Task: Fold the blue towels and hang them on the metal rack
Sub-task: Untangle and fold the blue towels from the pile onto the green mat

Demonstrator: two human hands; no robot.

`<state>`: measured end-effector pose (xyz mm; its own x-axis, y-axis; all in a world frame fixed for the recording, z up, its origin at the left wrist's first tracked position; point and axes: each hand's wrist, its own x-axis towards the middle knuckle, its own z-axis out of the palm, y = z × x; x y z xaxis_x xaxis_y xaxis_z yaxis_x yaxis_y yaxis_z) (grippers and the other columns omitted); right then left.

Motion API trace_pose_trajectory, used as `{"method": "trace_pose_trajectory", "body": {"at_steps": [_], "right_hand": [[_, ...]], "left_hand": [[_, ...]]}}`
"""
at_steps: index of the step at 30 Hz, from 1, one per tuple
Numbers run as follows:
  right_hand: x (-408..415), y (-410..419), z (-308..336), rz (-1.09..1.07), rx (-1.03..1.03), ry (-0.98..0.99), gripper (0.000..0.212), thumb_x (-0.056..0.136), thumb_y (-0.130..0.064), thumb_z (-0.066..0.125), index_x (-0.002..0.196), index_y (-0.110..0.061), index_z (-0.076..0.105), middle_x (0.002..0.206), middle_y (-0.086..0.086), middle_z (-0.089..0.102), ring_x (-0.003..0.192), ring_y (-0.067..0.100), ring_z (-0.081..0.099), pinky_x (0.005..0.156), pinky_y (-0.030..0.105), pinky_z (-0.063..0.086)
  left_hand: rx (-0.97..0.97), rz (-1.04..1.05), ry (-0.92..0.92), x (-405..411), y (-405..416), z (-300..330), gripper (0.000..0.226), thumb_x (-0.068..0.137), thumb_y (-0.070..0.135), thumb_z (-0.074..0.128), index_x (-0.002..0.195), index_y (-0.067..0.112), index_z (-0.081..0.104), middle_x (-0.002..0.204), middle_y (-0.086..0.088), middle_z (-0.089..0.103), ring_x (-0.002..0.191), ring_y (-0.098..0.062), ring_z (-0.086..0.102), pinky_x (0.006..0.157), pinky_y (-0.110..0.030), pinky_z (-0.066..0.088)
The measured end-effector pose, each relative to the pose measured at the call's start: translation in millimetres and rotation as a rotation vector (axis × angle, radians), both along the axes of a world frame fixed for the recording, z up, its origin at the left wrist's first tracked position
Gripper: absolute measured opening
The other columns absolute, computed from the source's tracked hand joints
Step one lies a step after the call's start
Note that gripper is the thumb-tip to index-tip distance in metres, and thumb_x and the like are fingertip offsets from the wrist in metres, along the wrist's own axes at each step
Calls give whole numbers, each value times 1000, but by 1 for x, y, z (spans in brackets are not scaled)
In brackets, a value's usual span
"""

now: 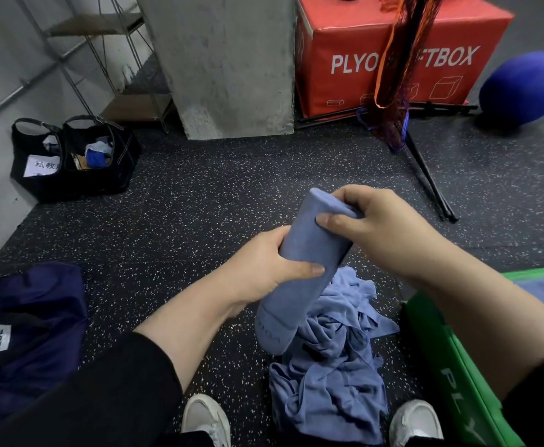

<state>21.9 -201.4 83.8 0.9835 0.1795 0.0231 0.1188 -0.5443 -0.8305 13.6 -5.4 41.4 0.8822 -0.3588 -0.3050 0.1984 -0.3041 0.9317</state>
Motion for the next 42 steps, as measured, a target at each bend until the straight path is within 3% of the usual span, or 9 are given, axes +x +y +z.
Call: {"method": "trace_pose_trajectory", "body": {"at_steps": [2,6,11,15,20,26,31,36,42], "right_hand": [[4,-8,0,-57,88,-7,13,90,-27,72,88,-15,67,75,2,65,68,10,52,68,34,43],[12,-26,-7,-149,362,88,7,92,-23,69,94,-17,70,83,5,65,79,22,58,78,58,55],[15,-44,-22,-216,522,217,6,100,-15,59,101,-14,65,93,9,62,90,24,59,86,50,56],[18,-58,-33,-289,629,273,8,102,-14,55,103,-15,63,97,9,60,96,24,55,82,43,55],[17,-81,-44,-370,744,333,9,103,-14,53,105,-12,62,109,17,61,104,29,56,100,56,49],[7,-94,-58,-414,640,266,8,102,-13,56,103,-12,64,99,11,66,95,26,63,84,47,58],[-2,-111,-61,-496,614,282,10,102,-14,55,99,-15,64,103,13,64,98,26,61,94,52,55],[-11,-141,-42,-502,511,278,8,101,-15,59,95,-14,65,95,11,64,90,24,62,85,43,57],[-27,-229,-19,-531,355,289,7,99,-12,61,96,-8,66,99,19,64,94,29,63,91,45,56]], "left_hand": [[25,-18,29,-2,2,-1,39,82,10,83,118,16,69,109,1,78,103,-19,74,99,-48,56],[82,-62,97,-6,10,-3,33,80,12,84,111,15,71,103,-1,79,97,-23,76,94,-44,59],[155,-144,172,-12,19,-6,42,74,21,91,110,13,73,102,-4,79,96,-26,75,79,-33,61],[222,-142,188,-18,27,-8,40,74,20,90,108,11,72,100,-4,79,97,-27,76,92,-46,59],[237,-97,156,-24,33,-8,36,78,11,86,110,11,69,100,-1,79,96,-21,76,94,-41,57],[315,-41,134,-31,36,-12,15,81,18,85,92,14,76,87,0,80,75,-15,69,67,-27,50],[181,91,168,-37,27,-17,21,82,11,83,101,7,74,96,-6,80,97,-27,75,91,-42,61],[25,180,171,-44,6,-20,23,87,4,77,107,-2,69,101,-15,78,99,-34,74,87,-42,62],[-138,164,184,-35,-62,-20,20,93,10,71,113,5,69,108,-14,77,93,-28,71,86,-42,57]]}}
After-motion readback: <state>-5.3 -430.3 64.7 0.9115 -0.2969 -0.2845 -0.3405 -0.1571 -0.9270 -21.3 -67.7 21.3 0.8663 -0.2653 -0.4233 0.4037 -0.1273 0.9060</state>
